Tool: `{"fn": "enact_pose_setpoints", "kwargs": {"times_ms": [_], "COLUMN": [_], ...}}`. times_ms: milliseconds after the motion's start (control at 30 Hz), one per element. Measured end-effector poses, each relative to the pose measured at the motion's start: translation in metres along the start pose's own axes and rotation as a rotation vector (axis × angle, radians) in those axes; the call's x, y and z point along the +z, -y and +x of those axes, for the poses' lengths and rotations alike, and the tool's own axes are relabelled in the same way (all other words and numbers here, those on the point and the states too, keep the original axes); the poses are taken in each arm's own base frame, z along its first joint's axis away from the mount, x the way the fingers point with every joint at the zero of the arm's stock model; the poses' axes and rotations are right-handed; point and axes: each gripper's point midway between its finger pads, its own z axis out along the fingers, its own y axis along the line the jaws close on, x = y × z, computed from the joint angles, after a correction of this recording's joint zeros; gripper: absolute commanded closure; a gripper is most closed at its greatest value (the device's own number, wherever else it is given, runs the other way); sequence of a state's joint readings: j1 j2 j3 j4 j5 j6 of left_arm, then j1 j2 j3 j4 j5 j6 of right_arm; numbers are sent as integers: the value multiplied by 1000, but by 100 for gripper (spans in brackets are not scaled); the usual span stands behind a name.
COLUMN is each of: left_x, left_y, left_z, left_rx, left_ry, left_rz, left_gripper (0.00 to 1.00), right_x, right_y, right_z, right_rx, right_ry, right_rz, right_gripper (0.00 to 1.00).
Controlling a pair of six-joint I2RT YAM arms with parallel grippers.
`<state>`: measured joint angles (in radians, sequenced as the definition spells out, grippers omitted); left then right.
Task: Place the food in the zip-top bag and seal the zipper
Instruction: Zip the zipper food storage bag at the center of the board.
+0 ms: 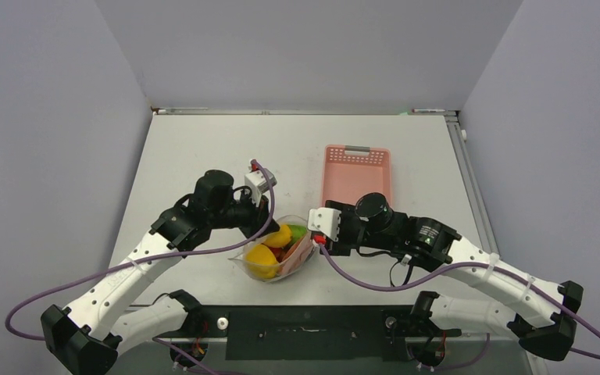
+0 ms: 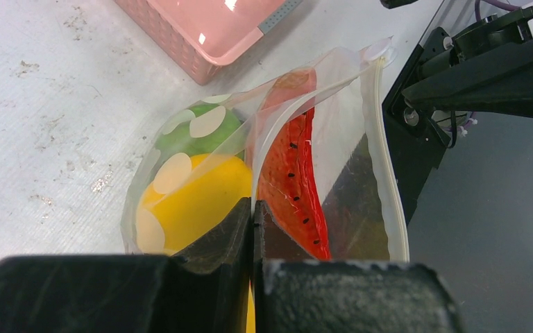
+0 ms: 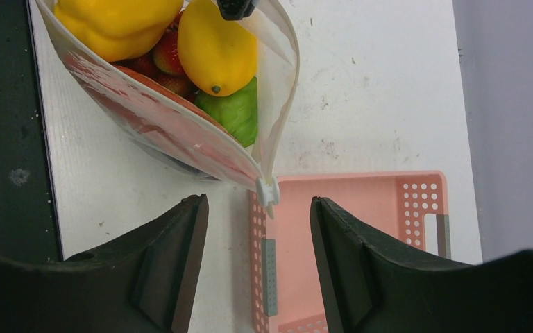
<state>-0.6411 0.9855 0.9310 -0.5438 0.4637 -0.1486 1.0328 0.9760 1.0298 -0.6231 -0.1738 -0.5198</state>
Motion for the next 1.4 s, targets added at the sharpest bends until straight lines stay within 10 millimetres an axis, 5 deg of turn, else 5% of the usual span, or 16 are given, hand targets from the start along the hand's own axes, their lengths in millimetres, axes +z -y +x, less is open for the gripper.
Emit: {"fn": "enact_pose_setpoints", "kwargs": {"times_ms": [467,733,967,1400], "left_x": [-1,-1,-1,-31], "left_y": [2,3,2,10], "left_z": [1,1,1,-12], "left_rx": [4,4,6,82], "left_ry": [-1,-1,0,124], "left_rz": [5,5,-1,-36], "left_gripper": [100,100,98,60], "right_x": [19,19,19,0], "right_y": [1,2,0,-1], "right_z": [12,11,9,-14], "right_rx": [-38,-39,-39,-3], "right_ry": [-35,-30,-17,13], "right_rz": [-54,-56,-66,-115], "right_gripper": [67,93,95,95]}}
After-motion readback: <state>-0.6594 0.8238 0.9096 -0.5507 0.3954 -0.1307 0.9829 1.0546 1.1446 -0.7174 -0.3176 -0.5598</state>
